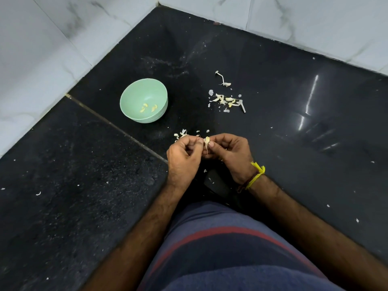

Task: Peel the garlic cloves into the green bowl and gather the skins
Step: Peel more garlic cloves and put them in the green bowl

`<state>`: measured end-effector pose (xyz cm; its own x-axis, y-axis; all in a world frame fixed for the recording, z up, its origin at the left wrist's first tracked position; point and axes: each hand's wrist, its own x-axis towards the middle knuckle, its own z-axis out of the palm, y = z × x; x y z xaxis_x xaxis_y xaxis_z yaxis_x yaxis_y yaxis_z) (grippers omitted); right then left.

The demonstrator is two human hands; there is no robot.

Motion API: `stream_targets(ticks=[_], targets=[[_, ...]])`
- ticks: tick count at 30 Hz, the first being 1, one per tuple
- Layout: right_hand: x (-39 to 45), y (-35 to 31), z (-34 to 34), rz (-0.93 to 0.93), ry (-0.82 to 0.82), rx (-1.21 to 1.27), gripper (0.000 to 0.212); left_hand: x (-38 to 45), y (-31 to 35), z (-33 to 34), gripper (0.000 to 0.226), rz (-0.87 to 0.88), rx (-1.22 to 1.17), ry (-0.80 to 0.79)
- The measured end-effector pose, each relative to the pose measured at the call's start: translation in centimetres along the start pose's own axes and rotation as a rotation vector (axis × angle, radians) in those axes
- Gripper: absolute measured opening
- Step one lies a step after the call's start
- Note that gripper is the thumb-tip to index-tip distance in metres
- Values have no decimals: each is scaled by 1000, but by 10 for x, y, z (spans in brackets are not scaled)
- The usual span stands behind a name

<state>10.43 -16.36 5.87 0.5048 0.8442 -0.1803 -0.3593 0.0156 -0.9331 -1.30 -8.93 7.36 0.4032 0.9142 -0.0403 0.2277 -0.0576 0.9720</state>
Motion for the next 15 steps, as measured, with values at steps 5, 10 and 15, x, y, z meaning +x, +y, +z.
stream_targets(ticks=[5, 10, 15], targets=[[-3, -3, 2, -34, 2, -51, 10, -3, -5, -1, 18, 6, -49, -4], [-5, -5, 5, -50, 17, -62, 12, -3, -7, 0, 10, 48, -58, 43], [-8, -4, 7, -58, 29, -106, 13, -6, -11, 3, 10, 61, -50, 52]])
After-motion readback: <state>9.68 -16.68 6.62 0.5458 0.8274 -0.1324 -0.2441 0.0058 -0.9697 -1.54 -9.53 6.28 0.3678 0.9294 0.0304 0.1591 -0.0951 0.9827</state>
